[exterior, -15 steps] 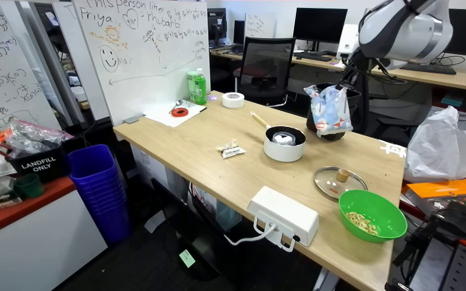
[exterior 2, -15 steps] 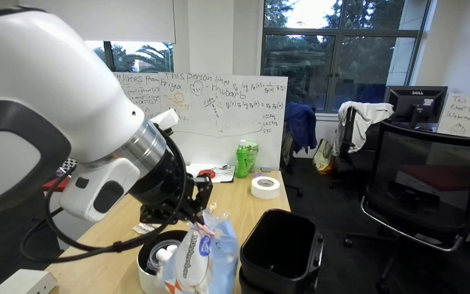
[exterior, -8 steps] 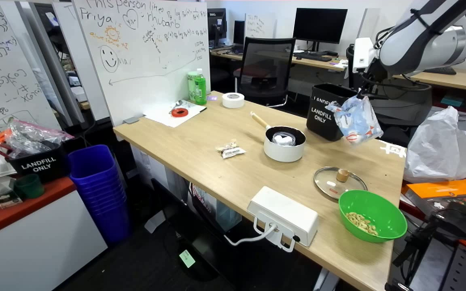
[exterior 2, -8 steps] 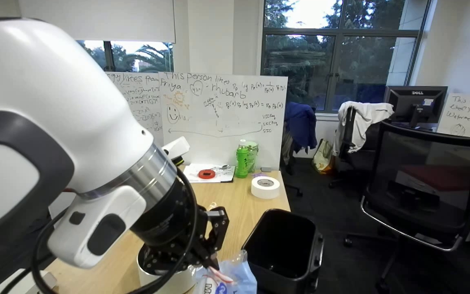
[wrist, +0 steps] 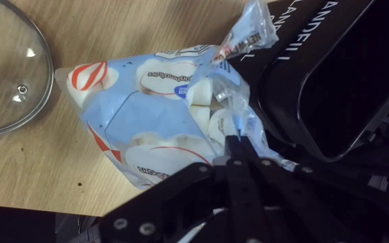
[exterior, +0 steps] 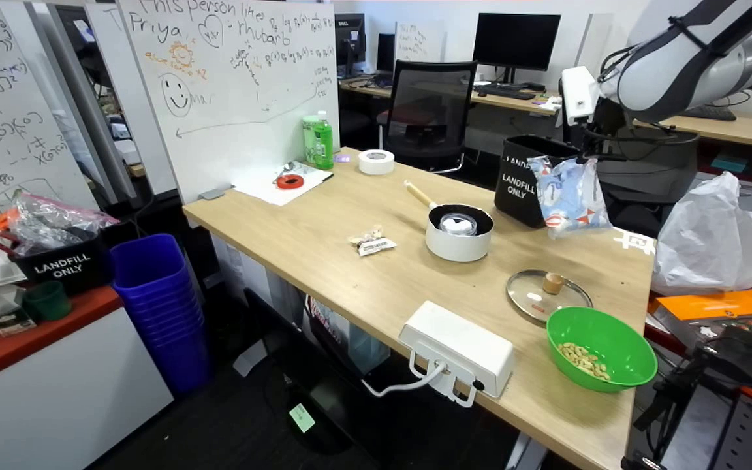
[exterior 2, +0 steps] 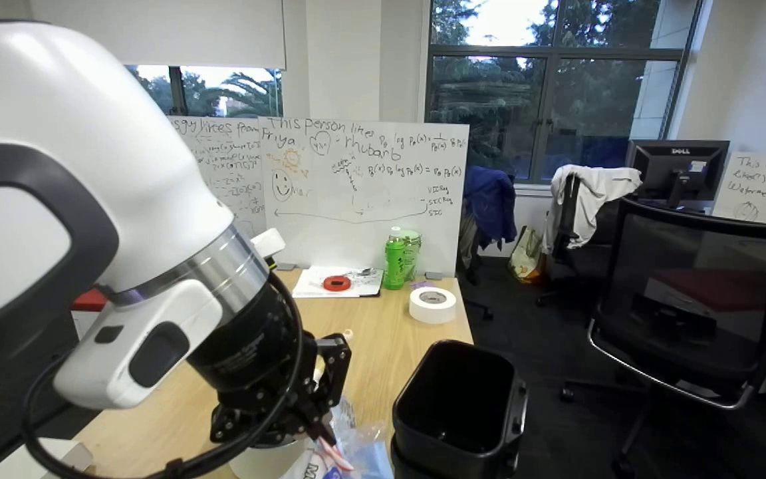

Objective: Move the blue plastic bag and place it near the trash can

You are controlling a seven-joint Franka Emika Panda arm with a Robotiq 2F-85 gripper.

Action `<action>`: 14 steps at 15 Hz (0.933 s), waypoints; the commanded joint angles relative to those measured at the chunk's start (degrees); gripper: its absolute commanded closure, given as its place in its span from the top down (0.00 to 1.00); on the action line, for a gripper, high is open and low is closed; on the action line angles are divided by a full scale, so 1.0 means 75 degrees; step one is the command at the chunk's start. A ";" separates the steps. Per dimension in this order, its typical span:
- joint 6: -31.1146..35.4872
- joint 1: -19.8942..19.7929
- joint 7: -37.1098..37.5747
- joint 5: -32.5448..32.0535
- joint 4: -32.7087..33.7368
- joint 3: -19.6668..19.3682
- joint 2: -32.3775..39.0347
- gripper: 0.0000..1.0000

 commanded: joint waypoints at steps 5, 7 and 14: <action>-0.1379 0.0548 0.0015 -0.0887 -0.0138 -0.0589 -0.0157 0.00; -0.1661 0.0586 0.0072 -0.0986 -0.0105 -0.0604 -0.0094 0.00; -0.2214 0.0544 0.0056 -0.0748 0.0066 -0.0454 -0.0018 0.46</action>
